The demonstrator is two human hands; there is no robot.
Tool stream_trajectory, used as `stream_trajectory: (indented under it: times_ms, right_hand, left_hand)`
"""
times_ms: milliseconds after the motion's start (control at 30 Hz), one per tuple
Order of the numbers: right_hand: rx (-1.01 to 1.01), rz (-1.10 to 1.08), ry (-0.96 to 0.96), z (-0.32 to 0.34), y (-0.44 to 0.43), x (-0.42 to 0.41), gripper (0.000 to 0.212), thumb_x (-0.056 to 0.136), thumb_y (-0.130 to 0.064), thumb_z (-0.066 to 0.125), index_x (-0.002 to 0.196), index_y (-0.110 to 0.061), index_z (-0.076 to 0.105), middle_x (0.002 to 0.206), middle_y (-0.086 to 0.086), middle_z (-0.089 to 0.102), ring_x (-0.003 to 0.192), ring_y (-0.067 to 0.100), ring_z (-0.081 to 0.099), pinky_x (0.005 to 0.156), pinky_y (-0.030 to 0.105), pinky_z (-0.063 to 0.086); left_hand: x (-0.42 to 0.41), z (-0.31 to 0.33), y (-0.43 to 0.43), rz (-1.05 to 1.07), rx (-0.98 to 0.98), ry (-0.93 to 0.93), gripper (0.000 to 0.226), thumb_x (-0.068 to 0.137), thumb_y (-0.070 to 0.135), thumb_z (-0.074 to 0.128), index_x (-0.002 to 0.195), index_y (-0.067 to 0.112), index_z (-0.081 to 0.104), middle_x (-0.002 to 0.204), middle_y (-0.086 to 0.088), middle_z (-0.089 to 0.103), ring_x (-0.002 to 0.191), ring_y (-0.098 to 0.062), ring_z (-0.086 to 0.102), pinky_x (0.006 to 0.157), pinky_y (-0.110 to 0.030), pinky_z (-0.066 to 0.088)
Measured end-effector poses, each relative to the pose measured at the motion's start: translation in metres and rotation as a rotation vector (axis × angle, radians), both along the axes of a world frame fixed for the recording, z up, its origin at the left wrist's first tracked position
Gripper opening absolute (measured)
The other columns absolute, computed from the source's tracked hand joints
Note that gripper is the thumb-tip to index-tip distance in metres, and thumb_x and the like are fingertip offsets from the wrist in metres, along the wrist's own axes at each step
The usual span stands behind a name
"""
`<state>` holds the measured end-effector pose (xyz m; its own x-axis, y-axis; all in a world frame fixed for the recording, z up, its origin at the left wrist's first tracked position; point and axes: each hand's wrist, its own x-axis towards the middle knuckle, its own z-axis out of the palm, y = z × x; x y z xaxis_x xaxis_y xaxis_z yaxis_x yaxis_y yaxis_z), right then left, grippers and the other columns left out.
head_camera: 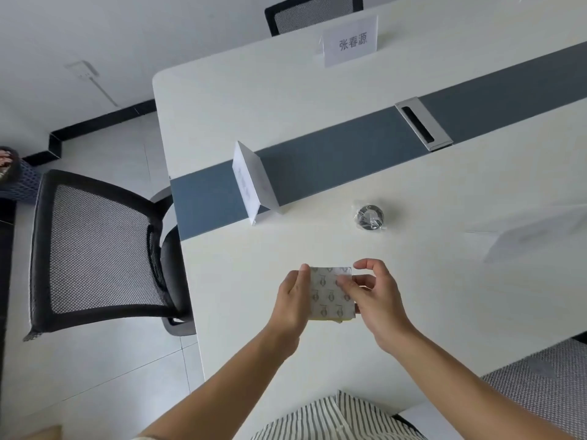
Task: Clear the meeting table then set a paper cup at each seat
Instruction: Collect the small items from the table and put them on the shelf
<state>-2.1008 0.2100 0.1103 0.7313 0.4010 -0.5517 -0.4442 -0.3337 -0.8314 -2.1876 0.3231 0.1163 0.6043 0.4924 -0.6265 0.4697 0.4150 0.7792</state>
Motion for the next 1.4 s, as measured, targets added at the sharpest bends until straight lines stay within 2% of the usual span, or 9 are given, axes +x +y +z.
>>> stream_trajectory:
  times_ms: [133,300,367,467,567,733,967,1167,1400]
  right_hand:
    - [0.057,-0.022,0.112,-0.002,0.006,-0.003,0.023,0.085,-0.013,0.072,0.097,-0.014,0.052,0.089,0.013,0.062,0.075,0.022,0.065,0.061,0.039,0.056]
    - [0.142,0.127,0.392,-0.015,0.001,0.018,0.018,0.086,-0.017,0.070,0.088,-0.010,0.054,0.085,0.012,0.068,0.078,0.023,0.068,0.062,0.034,0.056]
    - [0.012,0.188,0.282,-0.032,0.001,0.040,0.014,0.086,-0.020,0.070,0.086,-0.011,0.059,0.082,0.009,0.066,0.076,0.019,0.066,0.062,0.032,0.054]
    - [-0.274,0.158,-0.145,-0.062,0.009,0.089,0.015,0.083,-0.023,0.073,0.088,-0.017,0.061,0.081,-0.001,0.061,0.077,0.018,0.060,0.073,0.038,0.050]
    - [-0.543,0.221,-0.533,-0.084,0.029,0.133,0.041,0.083,-0.033,0.069,0.119,-0.020,0.056,0.122,0.003,0.058,0.115,0.025,0.053,0.088,0.038,0.046]
    - [-0.727,0.495,-0.657,-0.118,0.069,0.158,0.072,0.083,-0.044,0.065,0.145,-0.027,0.032,0.155,0.011,0.023,0.142,0.033,0.021,0.099,0.052,0.041]
    - [-0.711,0.572,-0.821,-0.132,0.068,0.143,0.031,0.077,-0.021,0.065,0.108,-0.014,0.062,0.113,0.009,0.055,0.109,0.035,0.048,0.066,0.034,0.042]
    - [-0.660,0.556,-0.642,-0.102,0.044,0.118,0.025,0.075,-0.038,0.067,0.094,-0.022,0.065,0.097,0.001,0.066,0.089,0.027,0.063,0.070,0.029,0.044]
    - [-0.585,0.614,-0.523,-0.050,-0.001,0.052,0.025,0.082,-0.049,0.064,0.086,-0.024,0.065,0.087,-0.010,0.069,0.082,0.020,0.064,0.071,0.029,0.047]
  left_hand:
    - [0.008,-0.008,0.001,-0.010,0.191,0.077,0.044,0.098,0.048,0.035,0.094,0.010,0.056,0.093,-0.008,0.062,0.093,-0.032,0.065,0.079,-0.057,0.058]
    - [0.018,-0.023,0.023,-0.161,0.270,0.191,0.035,0.100,0.036,0.035,0.082,0.011,0.051,0.080,-0.003,0.055,0.075,-0.022,0.054,0.066,-0.040,0.051]
    - [0.019,-0.029,0.033,-0.219,0.304,0.235,0.033,0.102,0.031,0.036,0.076,0.012,0.045,0.074,0.000,0.047,0.069,-0.019,0.044,0.062,-0.033,0.039]
    - [0.019,-0.039,0.046,-0.282,0.319,0.275,0.031,0.101,0.030,0.036,0.077,0.012,0.044,0.075,0.000,0.046,0.070,-0.021,0.043,0.064,-0.033,0.037]
    - [0.017,-0.047,0.054,-0.338,0.348,0.318,0.030,0.101,0.029,0.035,0.088,0.007,0.051,0.079,-0.002,0.053,0.073,-0.022,0.048,0.065,-0.034,0.039]
    - [0.010,-0.054,0.058,-0.331,0.338,0.330,0.028,0.102,0.026,0.035,0.094,0.007,0.053,0.082,-0.005,0.056,0.075,-0.023,0.051,0.067,-0.035,0.041]
    - [-0.005,-0.054,0.063,-0.188,0.356,0.363,0.030,0.100,0.022,0.033,0.074,0.009,0.040,0.069,-0.001,0.042,0.065,-0.021,0.039,0.062,-0.035,0.034]
    - [-0.014,-0.035,0.057,-0.246,0.516,0.375,0.046,0.098,0.033,0.040,0.057,0.017,0.027,0.053,0.005,0.034,0.054,-0.018,0.031,0.057,-0.033,0.030]
    - [-0.048,-0.014,0.038,-0.392,0.742,0.434,0.050,0.095,0.048,0.043,0.057,0.016,0.036,0.055,0.002,0.047,0.055,-0.021,0.041,0.054,-0.031,0.034]
